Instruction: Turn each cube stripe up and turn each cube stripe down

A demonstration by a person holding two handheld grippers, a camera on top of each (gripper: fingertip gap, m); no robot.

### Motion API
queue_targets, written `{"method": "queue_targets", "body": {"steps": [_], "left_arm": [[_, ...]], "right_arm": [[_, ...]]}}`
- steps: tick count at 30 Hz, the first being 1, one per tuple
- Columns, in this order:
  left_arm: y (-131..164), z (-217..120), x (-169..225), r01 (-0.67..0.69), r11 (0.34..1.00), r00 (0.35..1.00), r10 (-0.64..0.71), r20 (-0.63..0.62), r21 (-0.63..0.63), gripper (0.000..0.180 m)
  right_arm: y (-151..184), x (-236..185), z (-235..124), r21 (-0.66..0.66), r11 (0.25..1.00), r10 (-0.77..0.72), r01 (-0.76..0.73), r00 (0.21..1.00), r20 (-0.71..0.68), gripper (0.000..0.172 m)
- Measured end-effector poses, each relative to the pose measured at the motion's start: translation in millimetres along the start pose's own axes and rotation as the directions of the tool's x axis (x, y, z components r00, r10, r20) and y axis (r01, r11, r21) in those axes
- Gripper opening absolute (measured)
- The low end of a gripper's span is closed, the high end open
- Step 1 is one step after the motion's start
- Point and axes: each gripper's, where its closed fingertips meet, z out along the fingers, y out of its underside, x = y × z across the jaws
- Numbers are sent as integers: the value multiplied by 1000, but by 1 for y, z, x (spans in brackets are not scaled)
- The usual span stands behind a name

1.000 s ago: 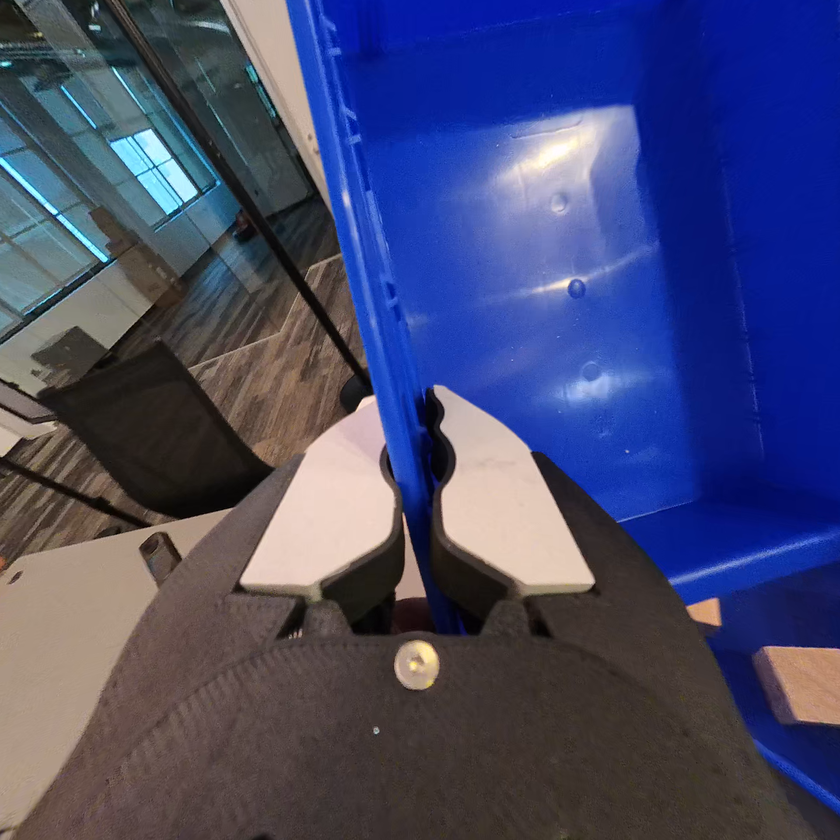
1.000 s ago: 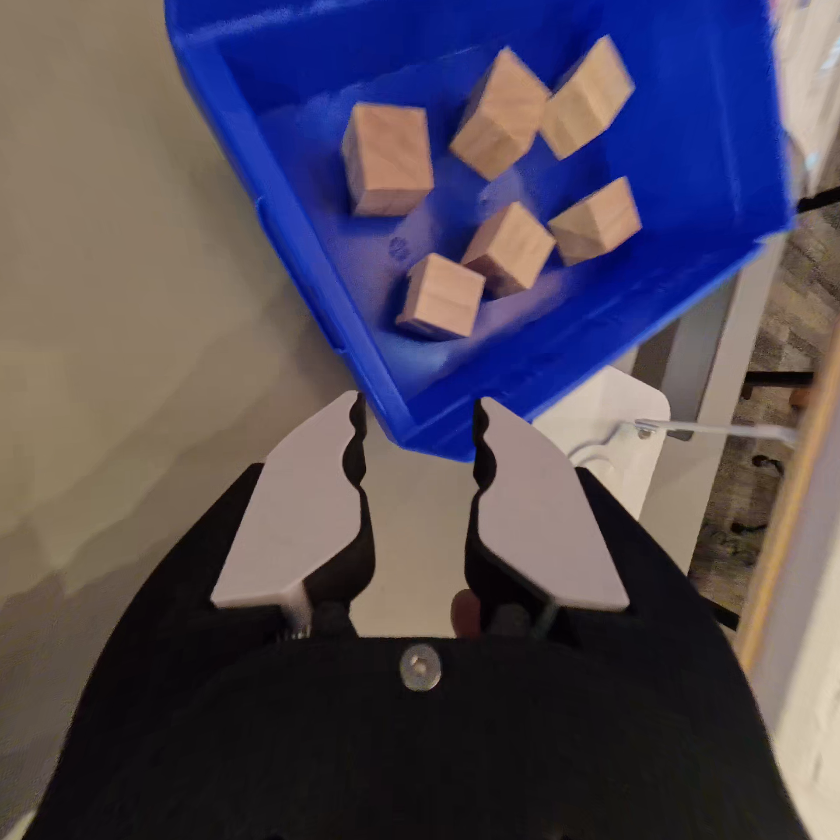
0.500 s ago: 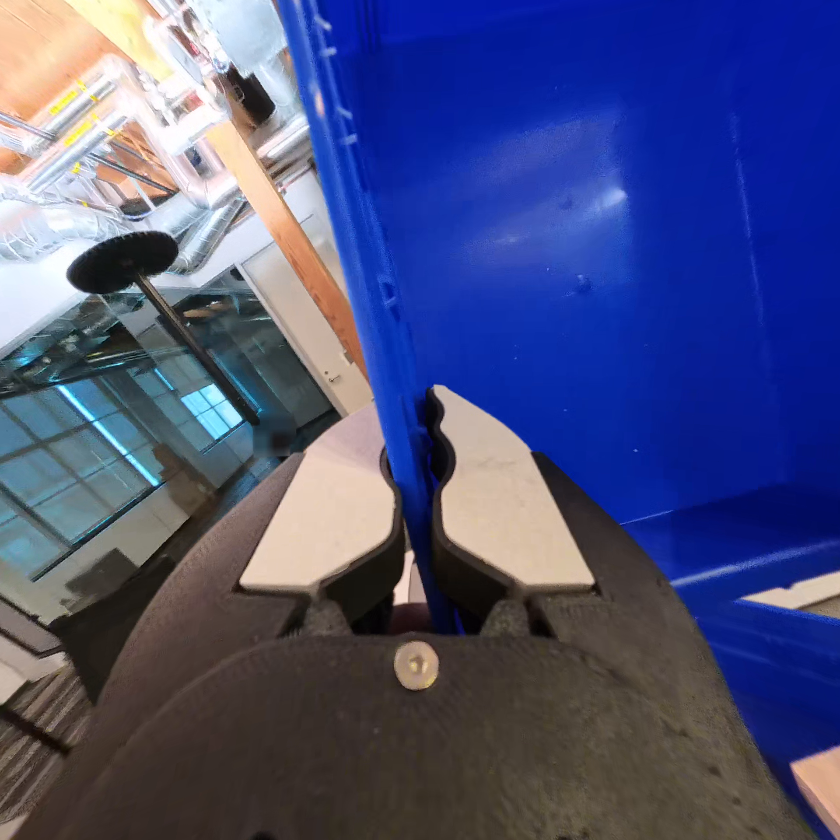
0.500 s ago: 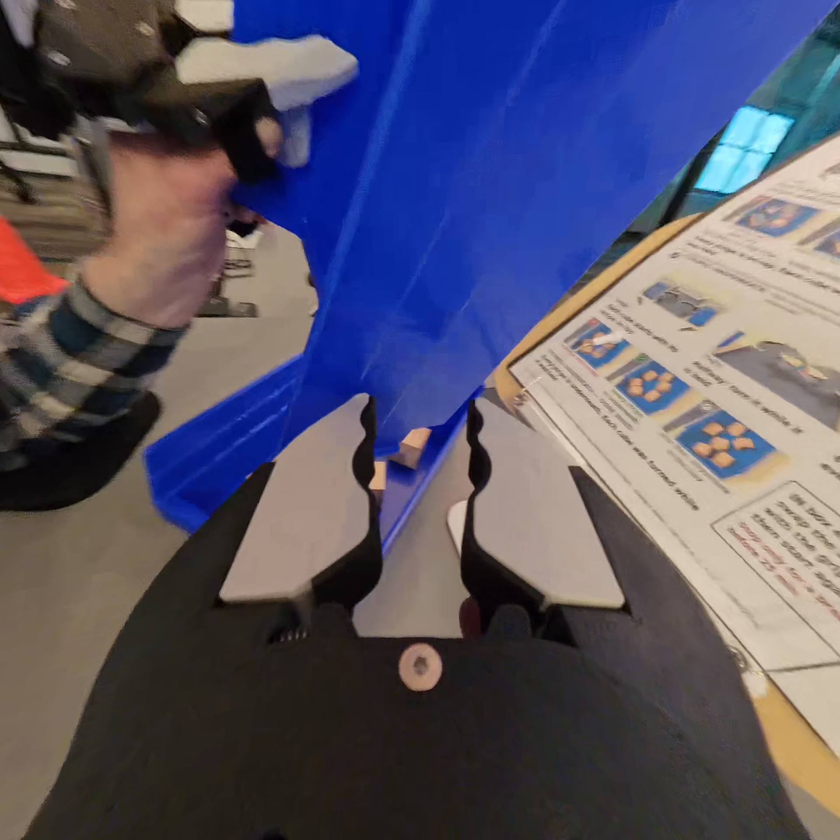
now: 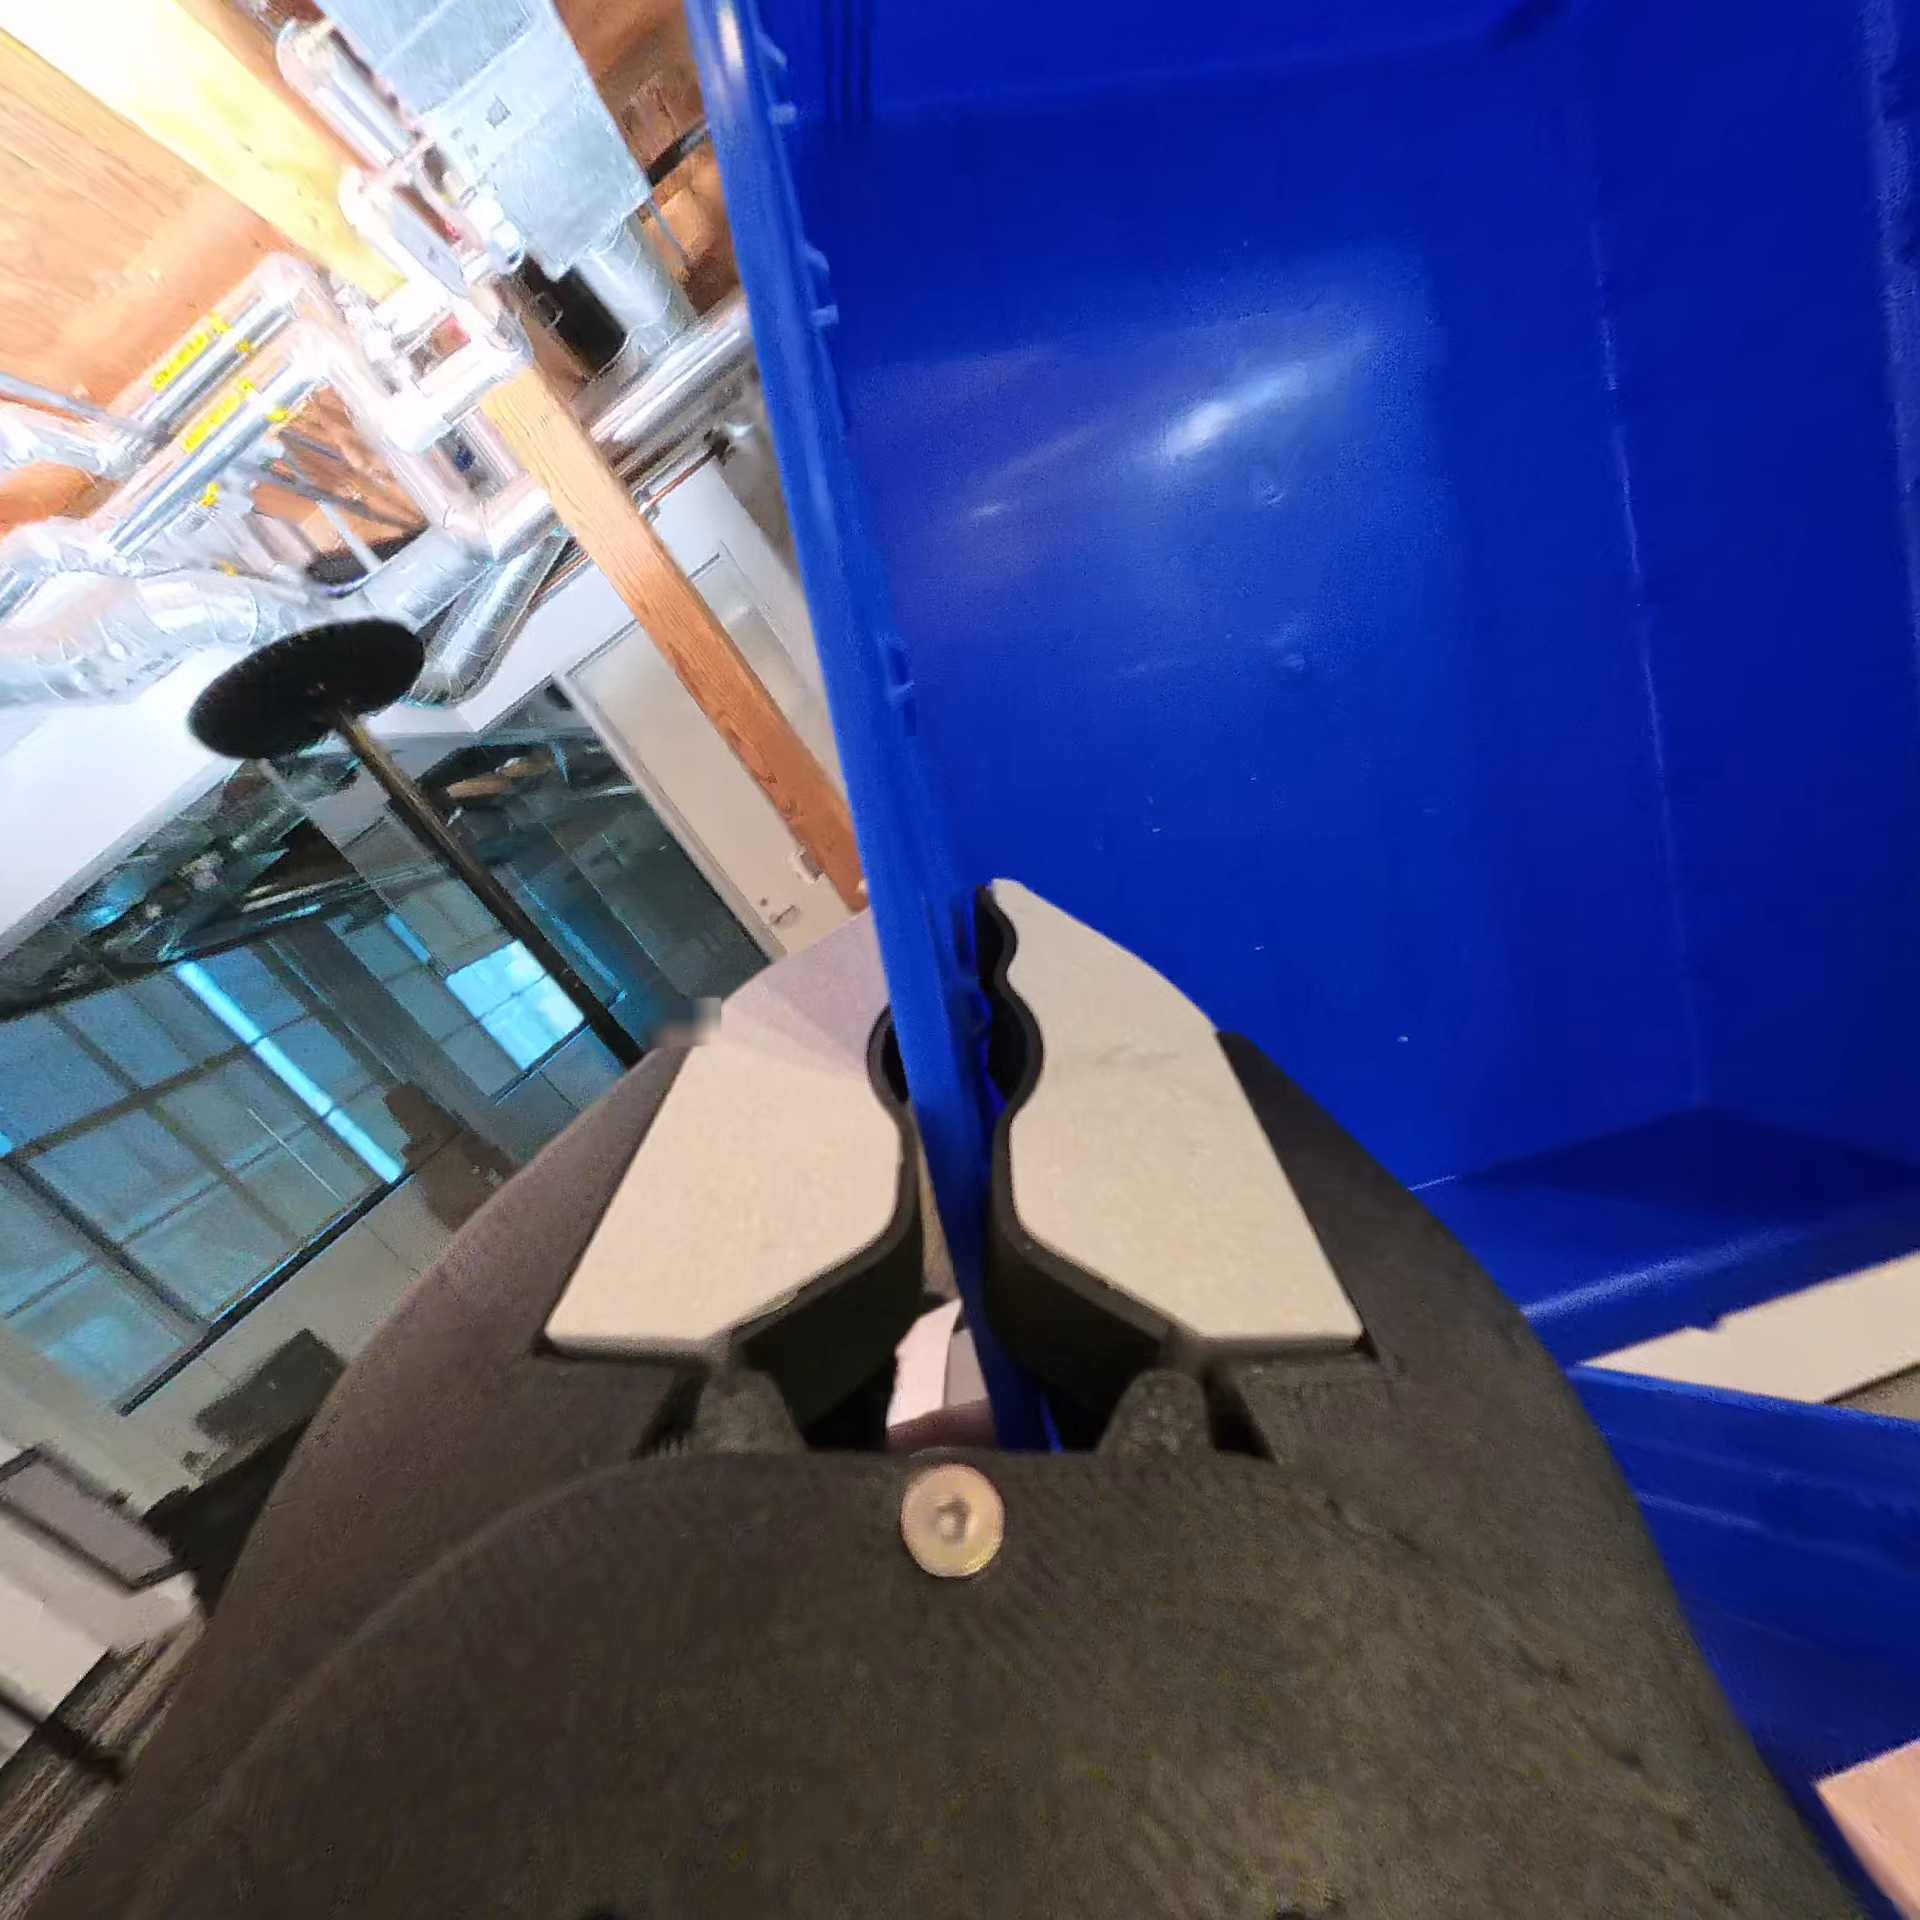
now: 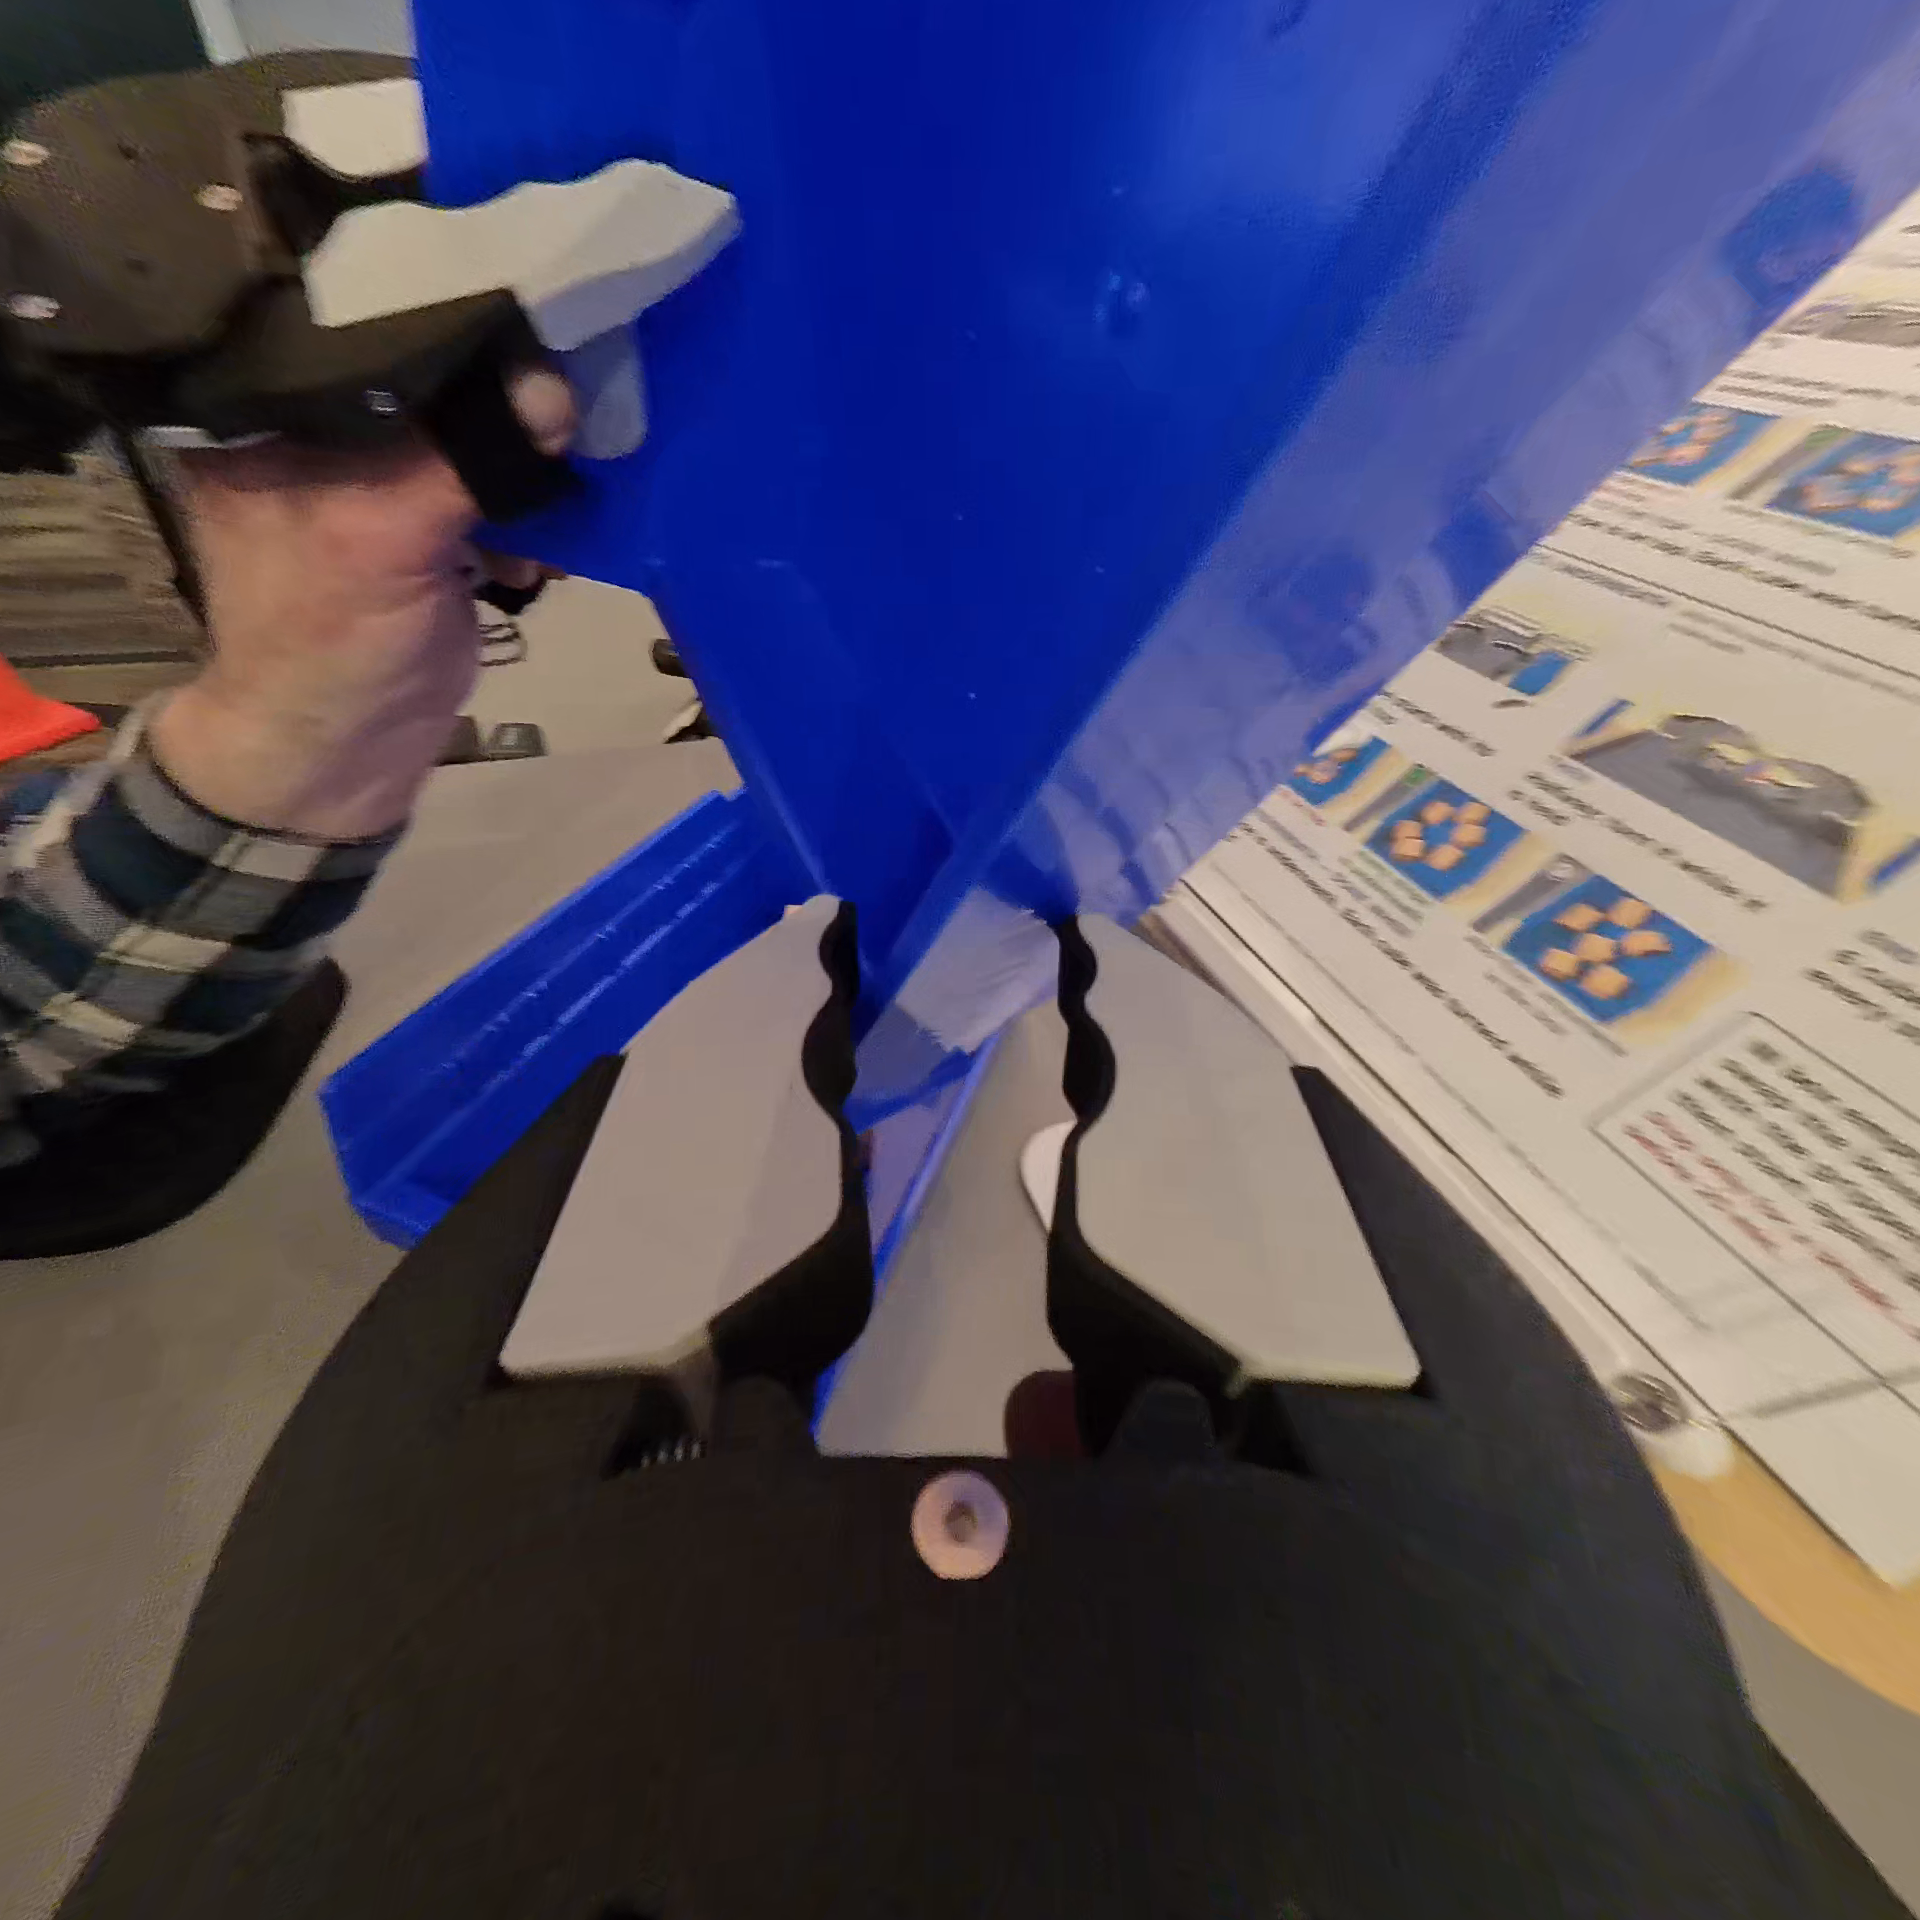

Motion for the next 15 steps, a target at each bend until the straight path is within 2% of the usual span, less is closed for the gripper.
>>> {"method": "queue_targets", "body": {"steps": [6,10,15], "left_arm": [[-17,-1,36,72,994,994,-64,-93,87,30],[-29,-1,55,216,967,965,-190,-183,136,40],[-79,-2,87,347,910,912,-270,-310,228,46]], "right_arm": [[2,35,-16,-75,987,-155,144,972,-175,19],[-14,49,-41,-123,970,-233,208,942,-243,16],[-40,74,-96,-231,931,-353,282,859,-372,14]]}}
